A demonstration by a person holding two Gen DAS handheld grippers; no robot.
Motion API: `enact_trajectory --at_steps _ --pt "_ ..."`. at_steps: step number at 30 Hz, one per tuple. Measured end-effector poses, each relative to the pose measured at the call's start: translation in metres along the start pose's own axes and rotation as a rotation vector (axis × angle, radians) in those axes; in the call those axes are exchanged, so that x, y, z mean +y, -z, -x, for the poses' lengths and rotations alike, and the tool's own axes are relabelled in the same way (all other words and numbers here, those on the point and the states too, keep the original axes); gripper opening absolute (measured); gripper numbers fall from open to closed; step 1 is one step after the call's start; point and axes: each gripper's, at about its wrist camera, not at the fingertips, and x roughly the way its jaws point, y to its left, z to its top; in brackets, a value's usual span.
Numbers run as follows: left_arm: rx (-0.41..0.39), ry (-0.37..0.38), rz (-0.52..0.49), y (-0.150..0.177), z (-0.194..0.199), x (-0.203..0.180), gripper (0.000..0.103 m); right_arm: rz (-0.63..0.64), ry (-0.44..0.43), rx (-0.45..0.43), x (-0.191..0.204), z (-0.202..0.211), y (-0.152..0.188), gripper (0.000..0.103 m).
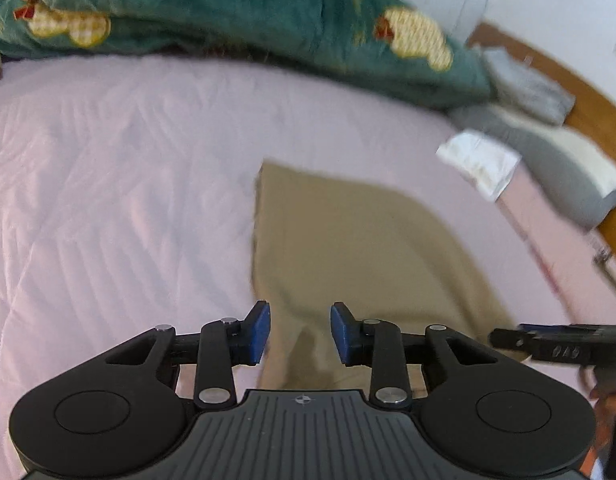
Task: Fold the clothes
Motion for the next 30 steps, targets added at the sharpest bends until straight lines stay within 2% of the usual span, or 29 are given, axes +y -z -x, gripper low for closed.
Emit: enact_trajectory --at_steps 2,4,6,7,9,11,14,16,20,21,22,25,28,30 --pt "0.026 -0.017 -0.081 0.007 -0.009 -0.01 0.042 0.046 -0.006 -0.075 0.014 0.011 0.003 0.055" --pt "0.073 -0.053 -0.192 0.017 -0.023 -0.02 0.043 0.054 -0.078 -0.095 0.026 0.003 0.004 0.057" --pt "0.118 -0.089 -0.296 0.027 -0.035 -0.03 0.044 0.043 -0.136 0.037 0.031 -0.026 0.009 0.059" --pt "0.127 -0.103 -0.311 0.026 -0.029 -0.034 0.044 0.031 -0.129 0.042 0.029 -0.028 0.013 0.059" --pt "0.121 -0.089 -0.29 0.024 -0.01 -0.032 0.048 -0.014 -0.13 0.043 0.023 -0.024 0.019 0.059" --pt "0.119 -0.061 -0.232 0.028 0.01 -0.025 0.059 -0.068 -0.158 0.044 0.014 -0.007 0.028 0.06" --pt "0.133 -0.003 -0.123 0.041 0.037 -0.008 0.069 -0.129 -0.215 0.059 -0.002 0.021 0.05 0.078" --pt "0.157 -0.011 -0.116 0.056 0.049 -0.006 0.073 -0.158 -0.248 0.079 -0.007 0.032 0.067 0.081" --pt "0.189 -0.053 -0.121 0.081 0.053 -0.013 0.075 -0.195 -0.265 0.136 -0.007 0.031 0.11 0.082" --pt "0.193 -0.06 -0.124 0.087 0.053 -0.016 0.075 -0.21 -0.274 0.14 -0.007 0.027 0.119 0.085" --pt "0.186 -0.066 -0.136 0.092 0.054 -0.02 0.075 -0.204 -0.283 0.082 -0.006 0.032 0.125 0.088" --pt "0.158 -0.084 -0.169 0.105 0.054 -0.03 0.075 -0.204 -0.274 0.067 -0.003 0.042 0.132 0.092" --pt "0.176 -0.095 -0.184 0.111 0.051 -0.036 0.075 -0.153 -0.246 0.06 0.007 0.041 0.134 0.102" --pt "0.185 -0.104 -0.187 0.115 0.049 -0.037 0.075 -0.113 -0.223 0.054 0.014 0.04 0.136 0.103"
